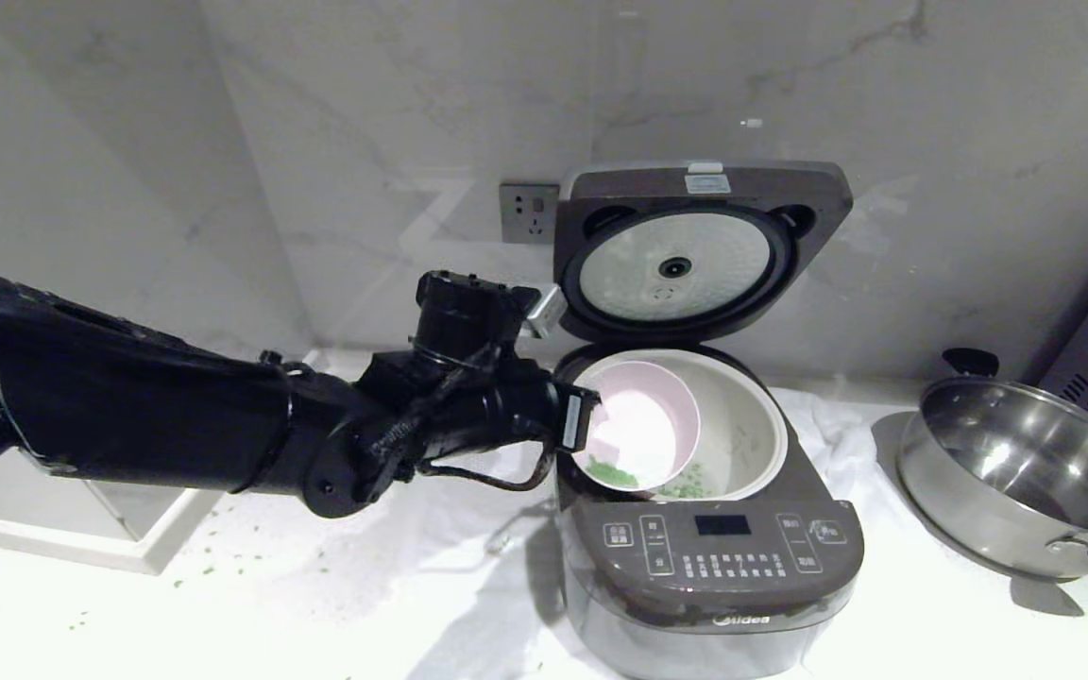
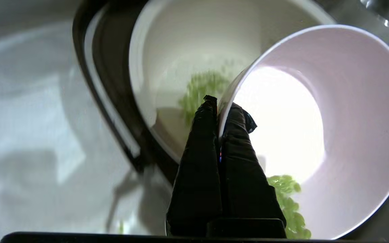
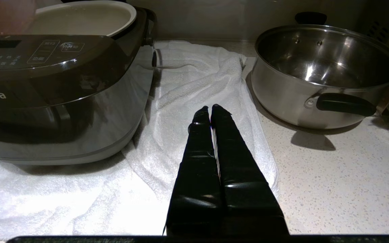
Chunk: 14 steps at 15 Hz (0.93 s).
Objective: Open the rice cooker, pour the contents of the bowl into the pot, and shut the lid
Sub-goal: Place the bowl on the table
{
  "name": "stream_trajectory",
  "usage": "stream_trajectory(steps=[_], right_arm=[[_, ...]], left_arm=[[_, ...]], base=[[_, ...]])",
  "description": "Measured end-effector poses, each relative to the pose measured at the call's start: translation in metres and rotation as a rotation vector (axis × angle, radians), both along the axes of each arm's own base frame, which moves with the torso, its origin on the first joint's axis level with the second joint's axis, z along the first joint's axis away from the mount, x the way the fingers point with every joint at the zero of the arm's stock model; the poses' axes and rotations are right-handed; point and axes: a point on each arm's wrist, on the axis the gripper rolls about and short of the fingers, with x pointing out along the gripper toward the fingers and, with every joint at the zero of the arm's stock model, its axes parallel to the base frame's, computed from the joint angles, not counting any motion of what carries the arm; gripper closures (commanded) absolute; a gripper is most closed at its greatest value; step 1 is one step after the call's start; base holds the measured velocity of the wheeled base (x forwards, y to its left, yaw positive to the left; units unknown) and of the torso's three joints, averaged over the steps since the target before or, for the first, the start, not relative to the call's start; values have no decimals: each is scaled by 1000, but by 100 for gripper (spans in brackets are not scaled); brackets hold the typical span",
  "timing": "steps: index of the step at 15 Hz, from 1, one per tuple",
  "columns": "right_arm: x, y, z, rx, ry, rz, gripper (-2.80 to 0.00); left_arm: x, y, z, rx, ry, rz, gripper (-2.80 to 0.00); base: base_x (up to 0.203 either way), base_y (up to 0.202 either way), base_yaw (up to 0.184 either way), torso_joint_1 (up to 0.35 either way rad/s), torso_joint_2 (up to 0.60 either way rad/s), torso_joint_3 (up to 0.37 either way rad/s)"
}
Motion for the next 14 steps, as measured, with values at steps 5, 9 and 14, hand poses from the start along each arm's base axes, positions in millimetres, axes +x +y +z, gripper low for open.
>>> stream_trajectory(steps=[5,9,14], right_arm=[[0,0,0,0,-1,0,0],[0,0,0,0,-1,0,0],[0,0,0,0,0,0,0]], left_arm=[[0,19,30,45,63,40,0],[14,41,50,44,50,120,0],[38,86,59,100,1,411,0]], base=[[0,0,0,0,0,0],[0,0,0,0,0,0],[0,0,0,0,0,0]])
